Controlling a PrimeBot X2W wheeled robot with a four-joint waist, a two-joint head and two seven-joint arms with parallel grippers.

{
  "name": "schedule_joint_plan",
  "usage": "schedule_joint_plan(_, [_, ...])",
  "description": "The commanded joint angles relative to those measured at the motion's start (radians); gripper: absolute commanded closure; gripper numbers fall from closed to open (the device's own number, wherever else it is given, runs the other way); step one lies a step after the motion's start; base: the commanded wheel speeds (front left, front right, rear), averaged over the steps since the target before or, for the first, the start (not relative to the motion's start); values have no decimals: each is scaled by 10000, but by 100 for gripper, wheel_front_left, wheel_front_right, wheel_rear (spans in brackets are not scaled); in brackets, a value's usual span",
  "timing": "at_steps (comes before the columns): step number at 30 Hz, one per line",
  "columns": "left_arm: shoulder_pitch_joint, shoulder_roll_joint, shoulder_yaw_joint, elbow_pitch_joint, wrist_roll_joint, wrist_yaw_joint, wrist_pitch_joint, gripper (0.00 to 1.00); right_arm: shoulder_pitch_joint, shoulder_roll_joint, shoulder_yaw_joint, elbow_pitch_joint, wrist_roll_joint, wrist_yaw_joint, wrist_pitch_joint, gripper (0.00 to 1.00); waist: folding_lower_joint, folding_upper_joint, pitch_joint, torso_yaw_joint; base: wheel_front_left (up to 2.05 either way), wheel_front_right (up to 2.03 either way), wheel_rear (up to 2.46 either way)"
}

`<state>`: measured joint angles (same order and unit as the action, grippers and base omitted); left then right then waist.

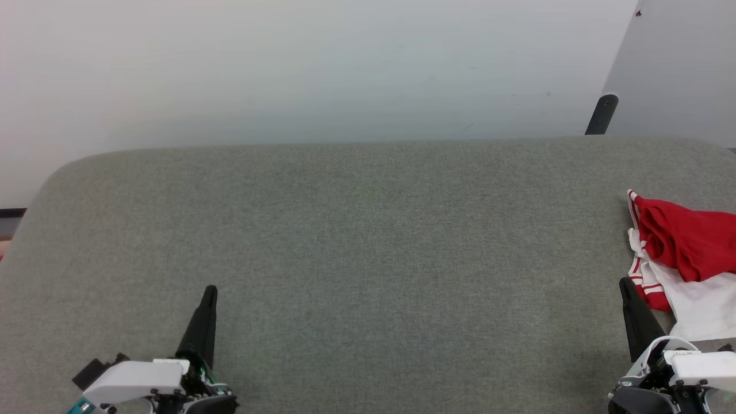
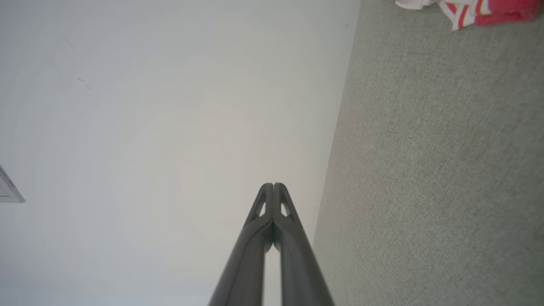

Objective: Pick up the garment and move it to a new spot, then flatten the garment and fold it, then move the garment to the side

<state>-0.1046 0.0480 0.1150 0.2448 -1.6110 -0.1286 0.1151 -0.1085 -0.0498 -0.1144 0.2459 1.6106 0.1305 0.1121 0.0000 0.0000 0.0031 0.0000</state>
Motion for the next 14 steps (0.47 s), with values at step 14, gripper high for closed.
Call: schedule_joint_plan(14, [-88, 5, 20, 9, -25, -40, 24, 100, -23, 22, 2, 1, 46, 4, 33, 100, 0, 0, 0, 0, 0, 0, 0])
